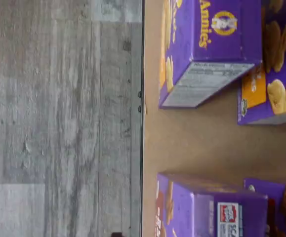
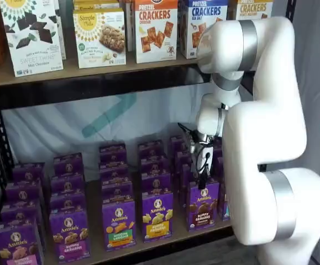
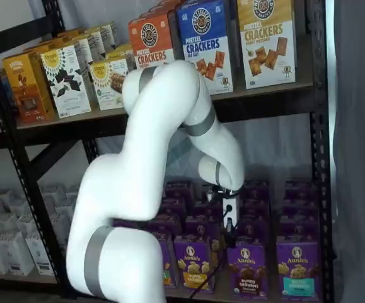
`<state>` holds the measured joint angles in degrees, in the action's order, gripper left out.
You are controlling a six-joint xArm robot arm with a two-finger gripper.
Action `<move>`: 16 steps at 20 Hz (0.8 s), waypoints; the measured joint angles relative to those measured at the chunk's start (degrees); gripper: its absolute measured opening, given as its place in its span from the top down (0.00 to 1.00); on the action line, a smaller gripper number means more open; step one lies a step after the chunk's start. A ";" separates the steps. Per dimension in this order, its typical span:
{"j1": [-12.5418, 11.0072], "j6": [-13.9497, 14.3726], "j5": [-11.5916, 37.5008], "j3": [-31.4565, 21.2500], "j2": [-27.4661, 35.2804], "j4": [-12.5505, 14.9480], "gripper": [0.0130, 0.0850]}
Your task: Pick up the purple box with a brown patch in the center, on the bottom shelf, the fifth box from the left
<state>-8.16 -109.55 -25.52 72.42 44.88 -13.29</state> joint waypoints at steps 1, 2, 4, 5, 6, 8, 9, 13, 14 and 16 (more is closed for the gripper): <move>-0.16 0.31 -0.12 0.60 0.55 0.53 0.00; -0.28 0.52 -0.28 1.09 0.96 0.90 0.00; -0.49 1.02 -0.61 2.15 1.91 1.68 0.00; -0.57 1.56 -0.71 2.71 2.46 2.39 0.00; -0.64 2.03 -0.82 3.26 3.00 2.98 0.00; -0.73 3.05 -0.93 4.30 4.05 4.25 0.00; -0.74 3.77 -0.95 4.80 4.59 5.09 0.00; -0.60 6.90 -0.45 6.15 6.48 8.53 0.00; -0.55 7.55 -0.42 6.45 6.88 9.21 0.00; -0.46 9.48 -0.35 6.96 7.69 11.28 0.00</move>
<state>-8.62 -100.07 -25.87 79.39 52.58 -2.01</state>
